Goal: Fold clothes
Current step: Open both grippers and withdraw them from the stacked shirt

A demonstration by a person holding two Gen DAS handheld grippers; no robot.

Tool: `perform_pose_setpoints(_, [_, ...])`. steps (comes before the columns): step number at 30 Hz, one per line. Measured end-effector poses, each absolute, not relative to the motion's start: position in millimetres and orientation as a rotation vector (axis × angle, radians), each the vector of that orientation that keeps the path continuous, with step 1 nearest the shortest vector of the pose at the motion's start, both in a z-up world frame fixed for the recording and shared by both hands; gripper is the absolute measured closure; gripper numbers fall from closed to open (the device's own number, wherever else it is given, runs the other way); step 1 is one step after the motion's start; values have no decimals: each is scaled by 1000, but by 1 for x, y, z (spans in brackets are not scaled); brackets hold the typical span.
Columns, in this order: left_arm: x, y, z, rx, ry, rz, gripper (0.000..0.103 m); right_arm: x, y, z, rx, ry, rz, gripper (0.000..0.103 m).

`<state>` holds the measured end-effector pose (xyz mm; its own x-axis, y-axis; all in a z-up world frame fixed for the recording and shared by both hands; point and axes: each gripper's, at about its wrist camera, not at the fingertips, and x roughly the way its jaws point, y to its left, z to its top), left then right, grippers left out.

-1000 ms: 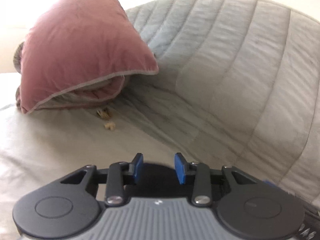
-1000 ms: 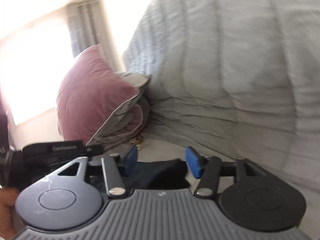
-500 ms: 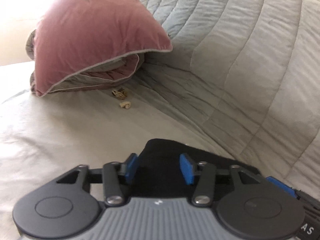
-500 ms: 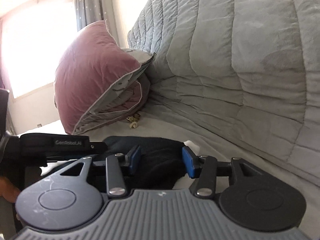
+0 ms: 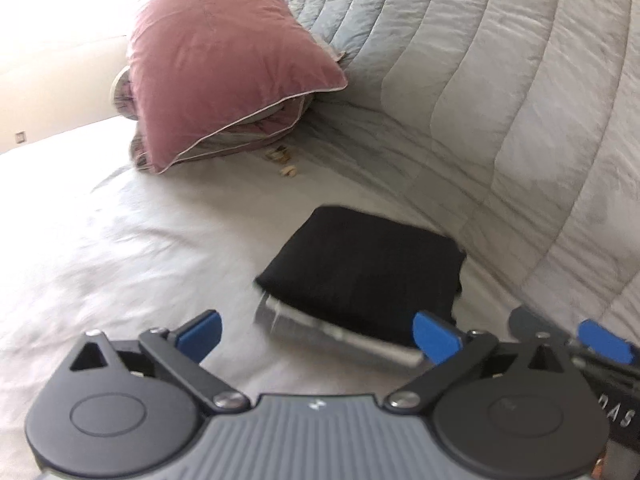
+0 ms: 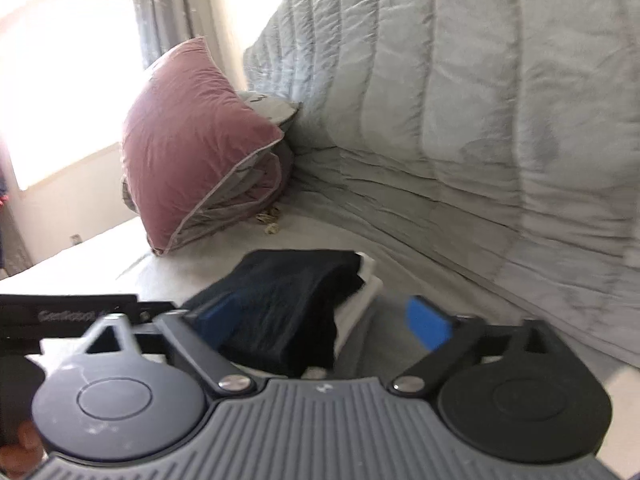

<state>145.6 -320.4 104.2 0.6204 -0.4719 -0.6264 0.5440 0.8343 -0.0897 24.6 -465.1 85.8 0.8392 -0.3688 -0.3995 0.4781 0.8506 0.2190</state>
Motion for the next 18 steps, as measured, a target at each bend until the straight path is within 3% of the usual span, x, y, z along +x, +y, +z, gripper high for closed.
perform_pose_setpoints(18, [68, -266, 101, 167, 802, -514, 1, -48, -406, 102, 377, 521, -508, 0])
